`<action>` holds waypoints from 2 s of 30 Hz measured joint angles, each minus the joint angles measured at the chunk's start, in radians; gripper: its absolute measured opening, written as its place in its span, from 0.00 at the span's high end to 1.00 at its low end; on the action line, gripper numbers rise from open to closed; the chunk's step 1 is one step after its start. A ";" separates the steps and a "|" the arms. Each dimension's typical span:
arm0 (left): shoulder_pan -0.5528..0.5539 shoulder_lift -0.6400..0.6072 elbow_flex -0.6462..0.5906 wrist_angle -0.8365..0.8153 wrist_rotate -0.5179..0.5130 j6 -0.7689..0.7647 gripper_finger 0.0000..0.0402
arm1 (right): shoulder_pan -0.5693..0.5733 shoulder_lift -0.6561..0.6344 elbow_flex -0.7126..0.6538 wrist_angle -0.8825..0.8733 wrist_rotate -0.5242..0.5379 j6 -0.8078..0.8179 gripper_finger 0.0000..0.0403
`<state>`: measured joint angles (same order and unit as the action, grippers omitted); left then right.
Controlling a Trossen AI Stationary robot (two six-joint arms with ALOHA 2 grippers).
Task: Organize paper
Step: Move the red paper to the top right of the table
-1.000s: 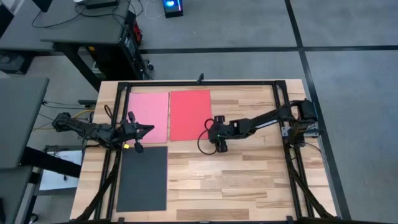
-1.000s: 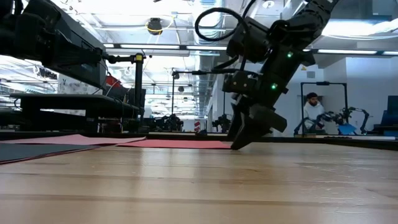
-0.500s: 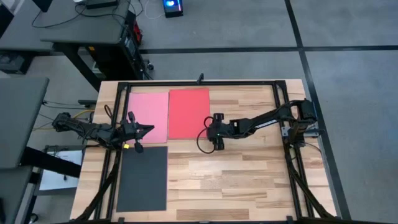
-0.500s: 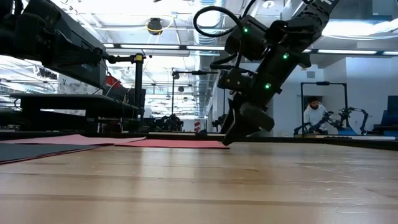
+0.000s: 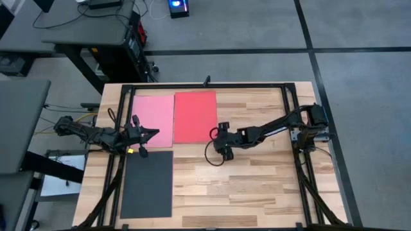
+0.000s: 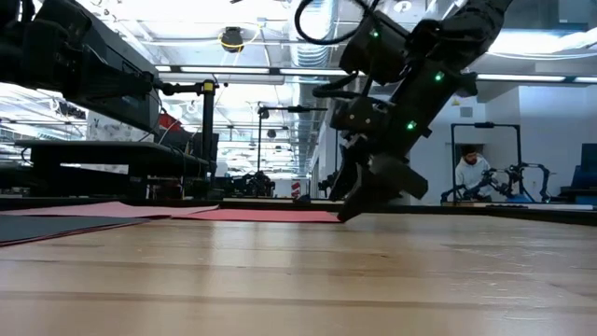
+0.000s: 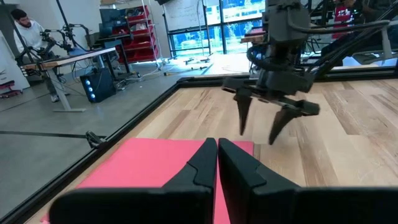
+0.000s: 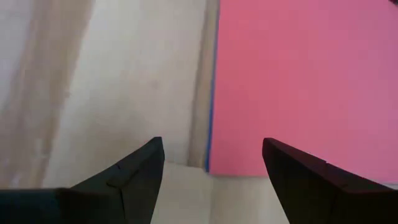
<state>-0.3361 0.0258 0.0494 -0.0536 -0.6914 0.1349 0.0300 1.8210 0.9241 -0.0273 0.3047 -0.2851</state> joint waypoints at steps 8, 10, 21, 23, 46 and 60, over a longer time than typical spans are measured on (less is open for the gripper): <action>0.000 0.000 0.000 0.000 0.000 0.000 1.00 | -0.095 0.000 0.000 -0.007 -0.096 0.064 0.35; 0.000 0.000 0.000 0.000 0.000 0.000 1.00 | -0.108 0.000 0.000 0.002 -0.102 0.053 0.35; 0.000 0.000 0.000 0.000 0.000 0.000 1.00 | -0.113 0.000 0.000 0.048 -0.191 0.050 0.35; 0.000 0.000 0.000 0.000 0.000 0.000 1.00 | -0.118 0.000 0.000 0.059 -0.192 0.052 0.35; 0.000 0.000 0.000 0.000 0.000 0.000 1.00 | -0.206 0.000 0.000 0.120 -0.311 0.051 0.35; 0.000 0.000 0.000 0.007 0.000 0.000 1.00 | -0.163 0.188 0.125 0.054 -0.311 0.082 0.35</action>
<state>-0.3361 0.0261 0.0494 -0.0464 -0.6910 0.1349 -0.1327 2.0088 1.0489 0.0267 -0.0065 -0.2028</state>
